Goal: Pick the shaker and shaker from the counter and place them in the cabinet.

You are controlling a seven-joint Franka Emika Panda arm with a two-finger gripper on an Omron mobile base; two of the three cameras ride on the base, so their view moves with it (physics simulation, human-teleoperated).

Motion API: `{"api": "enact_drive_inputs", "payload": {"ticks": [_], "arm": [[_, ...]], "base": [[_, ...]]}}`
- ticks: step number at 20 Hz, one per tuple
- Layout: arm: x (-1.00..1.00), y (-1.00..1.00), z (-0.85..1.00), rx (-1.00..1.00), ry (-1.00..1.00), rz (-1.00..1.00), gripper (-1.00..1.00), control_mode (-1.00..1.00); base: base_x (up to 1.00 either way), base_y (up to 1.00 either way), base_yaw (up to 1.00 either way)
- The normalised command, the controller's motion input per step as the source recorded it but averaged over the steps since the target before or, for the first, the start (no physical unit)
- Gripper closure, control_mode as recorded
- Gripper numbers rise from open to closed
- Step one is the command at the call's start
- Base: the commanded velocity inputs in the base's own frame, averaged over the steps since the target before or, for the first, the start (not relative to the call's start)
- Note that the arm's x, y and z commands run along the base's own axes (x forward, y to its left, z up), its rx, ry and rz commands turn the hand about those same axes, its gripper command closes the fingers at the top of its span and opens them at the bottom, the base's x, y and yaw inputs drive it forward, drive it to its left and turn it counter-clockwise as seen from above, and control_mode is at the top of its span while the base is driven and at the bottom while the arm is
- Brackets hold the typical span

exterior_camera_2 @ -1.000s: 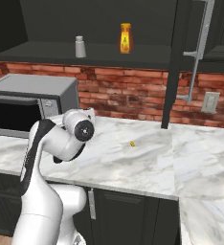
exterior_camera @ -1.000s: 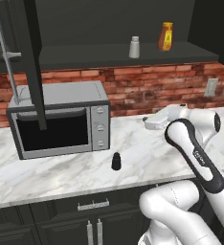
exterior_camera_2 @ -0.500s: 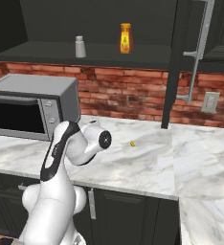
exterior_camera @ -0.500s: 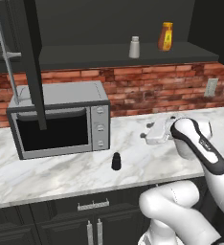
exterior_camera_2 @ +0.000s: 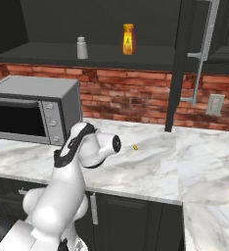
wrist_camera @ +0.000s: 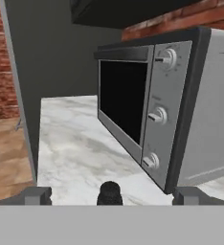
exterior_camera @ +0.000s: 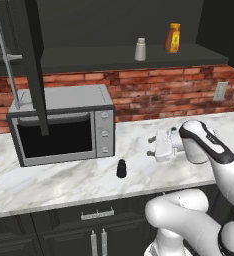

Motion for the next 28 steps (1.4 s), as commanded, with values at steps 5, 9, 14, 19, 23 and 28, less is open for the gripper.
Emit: {"api": "enact_drive_inputs", "payload": {"ticks": [5, 9, 14, 19, 23, 28], "arm": [[-0.09, 0.15, -0.17, -0.18, 0.00, 0.17, -1.00, -1.00], [-0.10, 0.19, -0.16, -0.22, 0.00, 0.16, -1.00, -1.00], [-0.13, 0.23, -0.28, -0.17, 0.00, 0.17, -1.00, -1.00], [-0.15, 0.23, -0.38, -0.12, 0.00, 0.18, -1.00, -1.00], [-0.02, 0.17, -0.34, -0.02, 0.00, 0.19, -1.00, -1.00], [0.00, 0.17, -0.23, 0.00, 0.00, 0.16, -1.00, -1.00]], "base": [[0.00, 0.00, 0.00], [0.00, 0.00, 0.00], [0.00, 0.00, 0.00], [0.00, 0.00, 0.00], [0.00, 0.00, 0.00], [0.00, 0.00, 0.00]]}}
